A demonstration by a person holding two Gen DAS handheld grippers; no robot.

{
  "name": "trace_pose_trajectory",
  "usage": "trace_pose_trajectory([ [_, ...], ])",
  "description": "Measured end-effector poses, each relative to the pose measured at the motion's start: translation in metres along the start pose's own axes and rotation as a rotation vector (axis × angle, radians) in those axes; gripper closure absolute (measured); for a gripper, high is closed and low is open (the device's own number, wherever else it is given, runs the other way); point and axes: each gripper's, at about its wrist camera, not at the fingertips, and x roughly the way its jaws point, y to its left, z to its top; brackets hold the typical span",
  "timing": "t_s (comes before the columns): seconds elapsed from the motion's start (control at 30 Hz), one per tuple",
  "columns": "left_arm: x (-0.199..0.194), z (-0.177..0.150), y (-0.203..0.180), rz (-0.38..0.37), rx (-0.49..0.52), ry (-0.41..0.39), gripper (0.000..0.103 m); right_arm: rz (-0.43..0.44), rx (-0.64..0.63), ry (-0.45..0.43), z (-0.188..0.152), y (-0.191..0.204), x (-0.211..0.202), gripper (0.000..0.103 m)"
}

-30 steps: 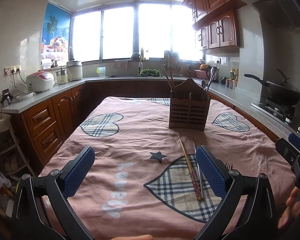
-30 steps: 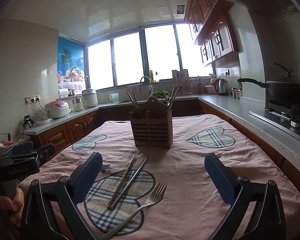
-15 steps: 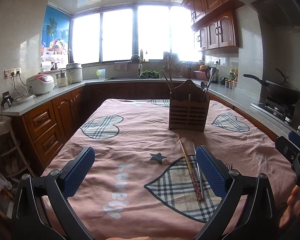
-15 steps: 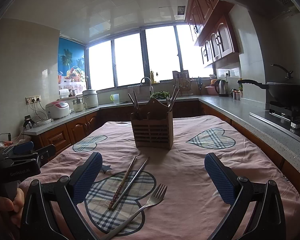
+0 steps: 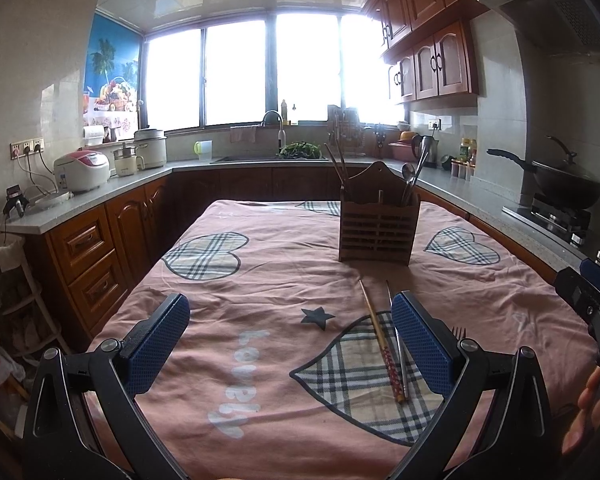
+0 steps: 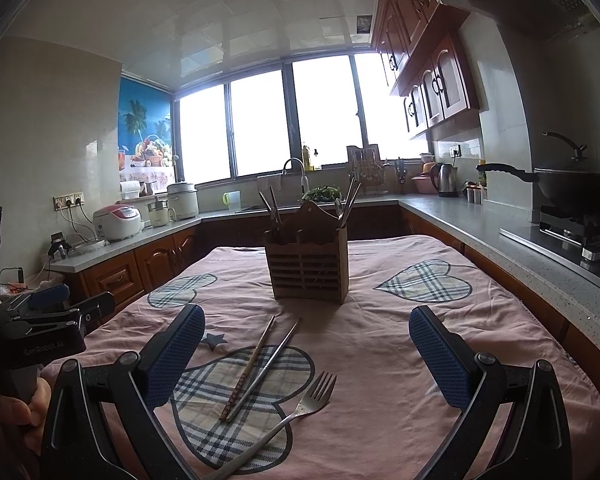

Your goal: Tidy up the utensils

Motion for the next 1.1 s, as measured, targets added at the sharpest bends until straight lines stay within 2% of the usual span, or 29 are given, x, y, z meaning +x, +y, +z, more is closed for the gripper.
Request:
trace_pose_trajectory([
  [1.1,0.0009,0.001,-0.0004,-0.003,0.007,-0.001,0.0,0.009,-0.003,-0.005,0.003,0.0001,-0.0008,0.0],
])
